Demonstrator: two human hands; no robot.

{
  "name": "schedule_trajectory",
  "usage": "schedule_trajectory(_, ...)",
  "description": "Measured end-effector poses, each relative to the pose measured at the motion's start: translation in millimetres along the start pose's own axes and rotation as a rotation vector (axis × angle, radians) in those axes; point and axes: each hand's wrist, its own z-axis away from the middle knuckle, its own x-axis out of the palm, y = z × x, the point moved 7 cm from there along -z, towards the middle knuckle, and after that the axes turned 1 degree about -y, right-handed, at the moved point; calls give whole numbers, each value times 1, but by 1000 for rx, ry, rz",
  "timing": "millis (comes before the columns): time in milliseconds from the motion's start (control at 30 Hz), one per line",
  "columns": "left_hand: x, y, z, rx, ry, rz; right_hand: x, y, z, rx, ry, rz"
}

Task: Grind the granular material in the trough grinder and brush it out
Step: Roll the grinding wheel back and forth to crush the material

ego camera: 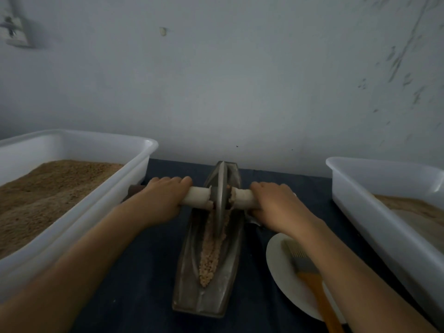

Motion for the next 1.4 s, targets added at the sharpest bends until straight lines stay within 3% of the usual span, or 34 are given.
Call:
schedule_trajectory(100,-2,3,-2,-27,190,-35,0,2,-2,17,91,17)
schedule_trajectory(200,-3,3,-1,-10,212,-41,-1,2,-2,28,68,25)
schedule_trajectory(300,-3,3,1,16,82,-35,0,-1,2,22,-91,1)
schedule_trajectory(467,-4,5,21,73,-304,120,-8,-16,22,3,-433,-125)
schedule_trajectory(667,-2,4,35,109,-517,226,-17,-26,34,-51,-515,-106)
schedule_trajectory(867,2,2,20,63,-385,239,-7,-13,14,-14,-332,-61)
schedule_trajectory(1067,-2,3,-4,-5,160,-57,2,4,-3,33,79,52)
schedule_trajectory(1133,-2,4,-5,-7,244,-79,2,4,-3,39,138,66)
schedule_trajectory(1267,-1,1,-2,37,193,-34,2,2,-1,18,46,52)
schedule_trajectory(1400,-8,7,13,91,-44,40,-1,-5,9,7,-218,-46)
